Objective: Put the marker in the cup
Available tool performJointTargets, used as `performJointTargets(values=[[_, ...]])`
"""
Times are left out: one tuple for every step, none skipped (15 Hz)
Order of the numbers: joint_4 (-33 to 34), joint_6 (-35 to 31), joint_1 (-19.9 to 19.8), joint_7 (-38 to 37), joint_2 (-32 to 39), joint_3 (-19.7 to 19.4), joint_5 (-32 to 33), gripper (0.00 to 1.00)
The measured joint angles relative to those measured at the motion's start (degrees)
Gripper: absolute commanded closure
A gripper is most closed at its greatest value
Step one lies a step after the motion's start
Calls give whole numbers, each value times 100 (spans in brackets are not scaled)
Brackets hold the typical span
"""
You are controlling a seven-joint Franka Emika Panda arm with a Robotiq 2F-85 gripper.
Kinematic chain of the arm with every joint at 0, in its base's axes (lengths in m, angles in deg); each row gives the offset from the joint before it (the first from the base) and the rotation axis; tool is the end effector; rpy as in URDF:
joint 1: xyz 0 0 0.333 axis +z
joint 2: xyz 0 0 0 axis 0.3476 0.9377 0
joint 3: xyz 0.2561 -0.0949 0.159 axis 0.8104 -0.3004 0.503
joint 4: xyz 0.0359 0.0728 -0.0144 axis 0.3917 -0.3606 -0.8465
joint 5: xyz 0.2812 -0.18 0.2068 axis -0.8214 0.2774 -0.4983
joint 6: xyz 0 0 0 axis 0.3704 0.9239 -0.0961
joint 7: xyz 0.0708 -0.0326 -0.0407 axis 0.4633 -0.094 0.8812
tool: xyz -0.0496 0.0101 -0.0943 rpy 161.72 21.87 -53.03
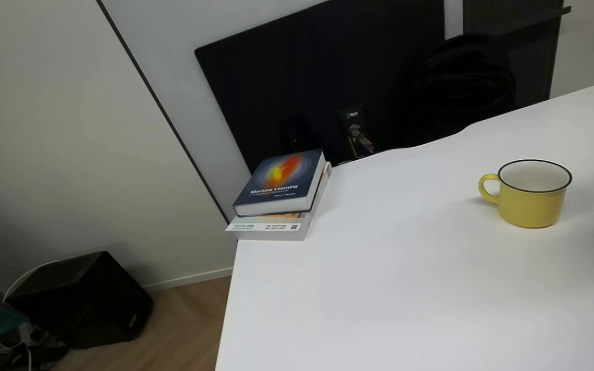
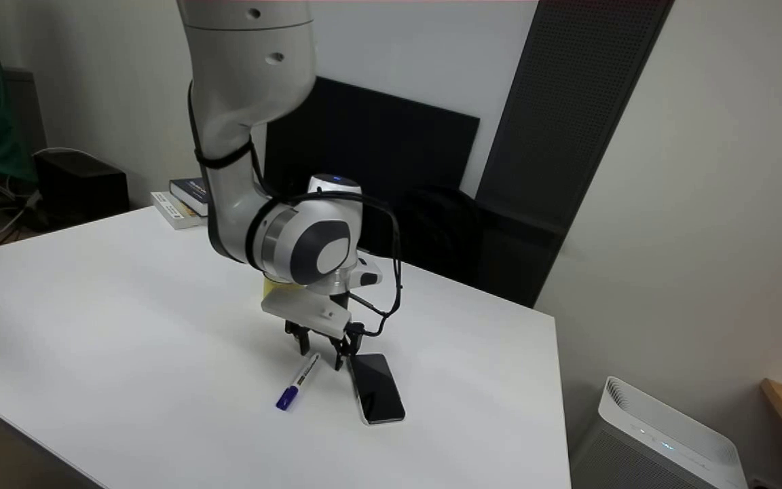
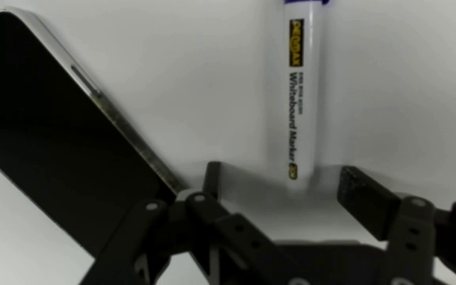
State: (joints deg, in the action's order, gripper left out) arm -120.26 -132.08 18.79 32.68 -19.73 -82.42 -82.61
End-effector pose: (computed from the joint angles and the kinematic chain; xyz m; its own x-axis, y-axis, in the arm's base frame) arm 0.5548 -0.0556 0.0806 0.9978 0.0537 0.0378 0.0514 -0.9970 0.0573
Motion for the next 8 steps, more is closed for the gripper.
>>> performJointTargets(values=[[21,20,46,-49,0,-44,0,60],[44,53,84,-92,0,-88,0,68],[72,101,112,-130,1,-129,0,74],[99,151,131,-172,2,-169,1,80],[125,207,140,-201,3,-202,1,88],[156,269,143,-225,7,-234,0,94],[193,342,143,-244,12,-260,0,51],[232,422,141,-276,18,-281,0,52]])
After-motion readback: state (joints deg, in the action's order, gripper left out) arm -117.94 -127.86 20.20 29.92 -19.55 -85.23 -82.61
